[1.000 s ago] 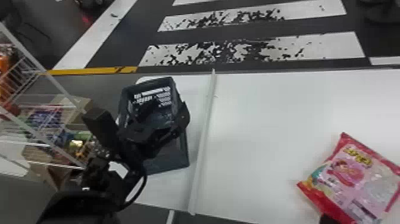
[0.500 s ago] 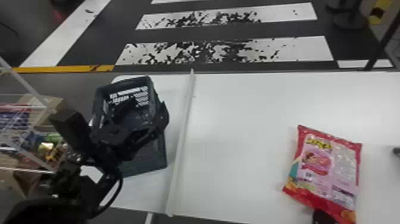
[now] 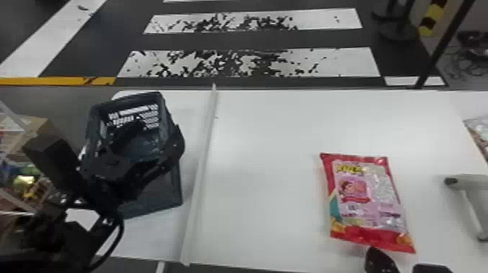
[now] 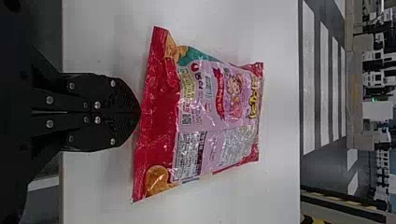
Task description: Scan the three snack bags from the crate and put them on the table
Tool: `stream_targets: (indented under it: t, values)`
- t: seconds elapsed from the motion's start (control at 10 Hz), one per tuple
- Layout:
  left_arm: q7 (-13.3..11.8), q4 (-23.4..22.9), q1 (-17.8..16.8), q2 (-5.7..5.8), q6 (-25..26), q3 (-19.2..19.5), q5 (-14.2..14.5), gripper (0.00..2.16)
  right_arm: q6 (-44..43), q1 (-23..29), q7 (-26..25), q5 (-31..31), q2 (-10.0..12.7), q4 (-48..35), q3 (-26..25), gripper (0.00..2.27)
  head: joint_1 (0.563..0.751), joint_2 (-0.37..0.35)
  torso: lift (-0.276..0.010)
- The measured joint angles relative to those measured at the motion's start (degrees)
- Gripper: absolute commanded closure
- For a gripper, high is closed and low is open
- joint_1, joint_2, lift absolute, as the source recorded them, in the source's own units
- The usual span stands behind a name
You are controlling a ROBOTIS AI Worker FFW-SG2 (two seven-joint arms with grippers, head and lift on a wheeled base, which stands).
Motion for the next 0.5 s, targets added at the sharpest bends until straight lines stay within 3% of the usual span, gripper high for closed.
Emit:
stream_targets:
  t: [0.3, 0.5]
  values:
    - [0.0, -0.28, 0.21, -0.15, 0.0, -0.22, -0.05, 0.06, -0.45, 0.66, 0.05, 0.16, -0.04, -4.74, -1.39, 2.17, 0.695, 0.113, -0.094]
    - [0.16, -0.94, 0.41, -0.26, 0.25, -0.97, -0.24, 0.06, -2.16, -5.1, 1.59, 1.05, 0.54, -3.32, -2.03, 2.17, 0.695, 0.085, -0.094]
